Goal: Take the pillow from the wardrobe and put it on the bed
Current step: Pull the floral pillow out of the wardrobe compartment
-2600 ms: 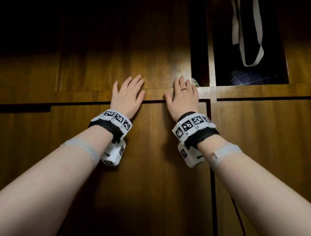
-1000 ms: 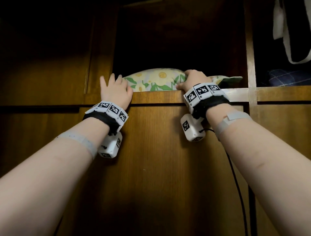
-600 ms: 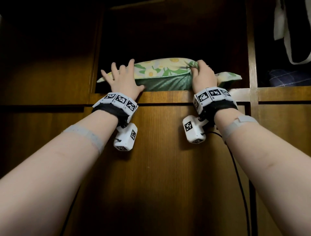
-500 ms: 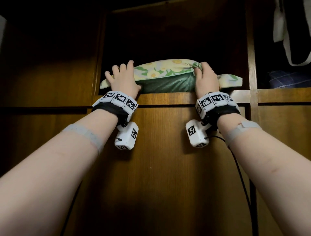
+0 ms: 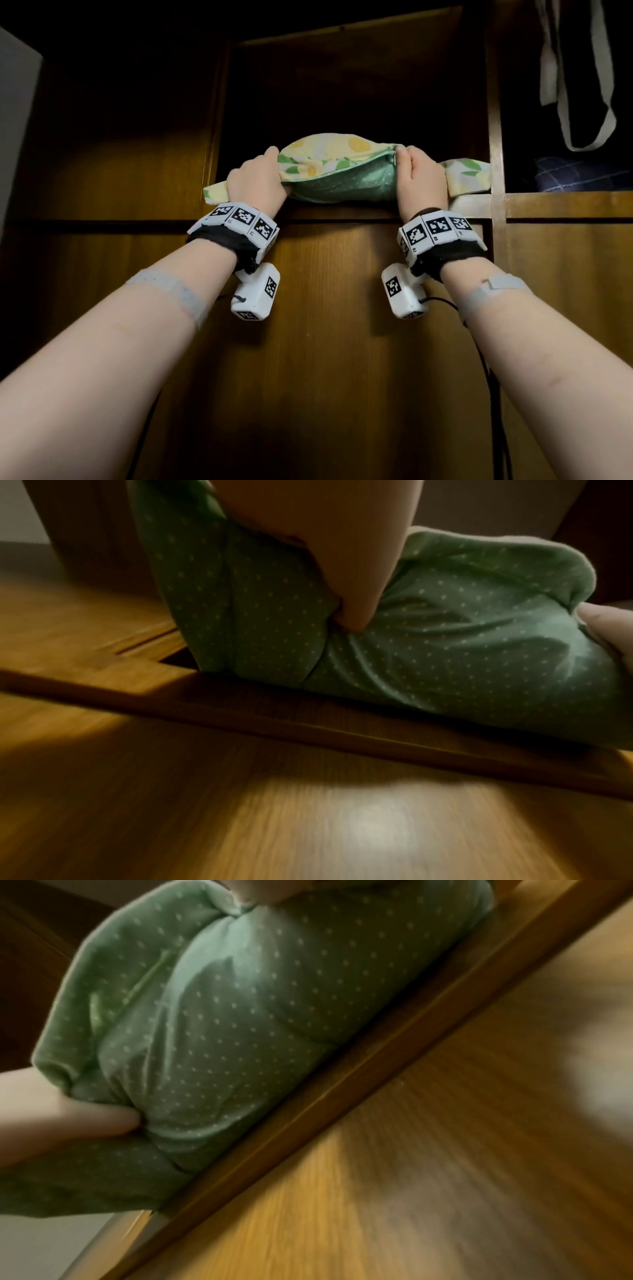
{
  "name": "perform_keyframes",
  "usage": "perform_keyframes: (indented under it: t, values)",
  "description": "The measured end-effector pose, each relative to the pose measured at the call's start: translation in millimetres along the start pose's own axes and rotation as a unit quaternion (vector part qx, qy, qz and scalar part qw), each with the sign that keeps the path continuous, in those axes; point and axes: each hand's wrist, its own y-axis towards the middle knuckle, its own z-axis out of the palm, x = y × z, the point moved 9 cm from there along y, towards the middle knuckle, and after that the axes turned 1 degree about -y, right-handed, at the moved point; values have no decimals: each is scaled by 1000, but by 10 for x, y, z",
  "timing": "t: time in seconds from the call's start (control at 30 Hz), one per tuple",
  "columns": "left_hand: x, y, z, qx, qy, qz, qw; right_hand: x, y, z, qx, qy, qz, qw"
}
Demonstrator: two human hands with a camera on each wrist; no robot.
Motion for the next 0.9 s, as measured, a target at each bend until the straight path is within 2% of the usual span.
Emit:
perform_keyframes:
  t: [0.2,0.4,0.6,0.67,0.8,0.9]
  values:
    - [-26,-93,-86,27,15,16,999,92,-101,-85,32,-16,6,999]
    - [-65,-302,-182,44,43,22,998,104,-214,-229,37,-26,50,998]
    - [-184,-596,-479,65,51,36,996,210,-437,-513,69,1,53,996]
    - [-186,-723,-588,85,51,42,994,257,-537,-638,84,5,49,995]
    - [-131,-1074,-623,198,-1,37,980,330,-739,-846,125,10,48,991]
    - [-109,-1361,-795,227,5,24,974,316,-866,-974,155,6,69,986]
